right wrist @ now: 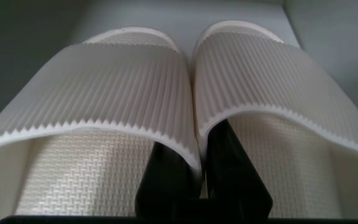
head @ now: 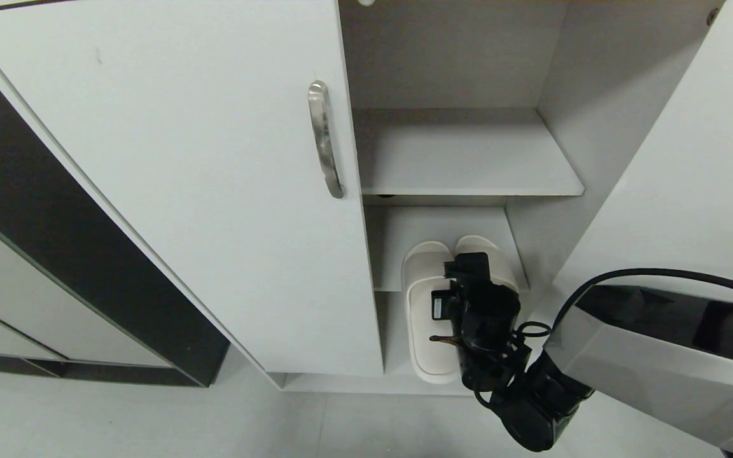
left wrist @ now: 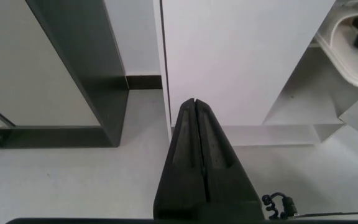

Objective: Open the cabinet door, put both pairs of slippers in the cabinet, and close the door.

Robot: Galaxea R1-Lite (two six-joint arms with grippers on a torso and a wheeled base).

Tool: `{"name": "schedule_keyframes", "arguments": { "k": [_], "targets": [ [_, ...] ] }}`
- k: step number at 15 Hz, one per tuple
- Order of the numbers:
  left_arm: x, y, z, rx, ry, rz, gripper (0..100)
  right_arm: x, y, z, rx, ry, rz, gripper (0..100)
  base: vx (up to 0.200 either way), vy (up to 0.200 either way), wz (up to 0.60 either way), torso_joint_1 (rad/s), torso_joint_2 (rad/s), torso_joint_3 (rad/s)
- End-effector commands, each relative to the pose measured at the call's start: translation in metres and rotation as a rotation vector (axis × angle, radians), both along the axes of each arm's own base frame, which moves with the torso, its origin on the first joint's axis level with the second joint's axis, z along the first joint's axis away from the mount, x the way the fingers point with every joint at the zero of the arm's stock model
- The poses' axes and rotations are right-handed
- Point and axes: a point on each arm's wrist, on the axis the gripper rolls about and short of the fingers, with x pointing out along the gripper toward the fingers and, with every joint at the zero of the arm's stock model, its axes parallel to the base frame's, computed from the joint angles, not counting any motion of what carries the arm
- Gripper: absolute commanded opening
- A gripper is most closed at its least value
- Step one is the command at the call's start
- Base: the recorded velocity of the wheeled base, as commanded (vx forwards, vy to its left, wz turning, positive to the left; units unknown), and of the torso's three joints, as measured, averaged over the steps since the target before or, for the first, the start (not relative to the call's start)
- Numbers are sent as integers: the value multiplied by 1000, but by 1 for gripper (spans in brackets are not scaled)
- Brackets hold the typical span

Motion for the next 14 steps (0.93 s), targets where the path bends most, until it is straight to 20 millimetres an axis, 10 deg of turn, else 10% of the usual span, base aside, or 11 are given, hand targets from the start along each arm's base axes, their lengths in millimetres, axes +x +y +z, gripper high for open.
{"name": "schedule_keyframes", "arguments": {
  "k": [1,14],
  "targets": [
    [0,0,0,0,1,1,0,22,2,5,11,-15,-20,0,0,0,0,0,0,0],
    [0,0,0,-5,1,21,0,97,15,38,4,-79,-41,0,0,0,0,0,0,0]
  ]
}}
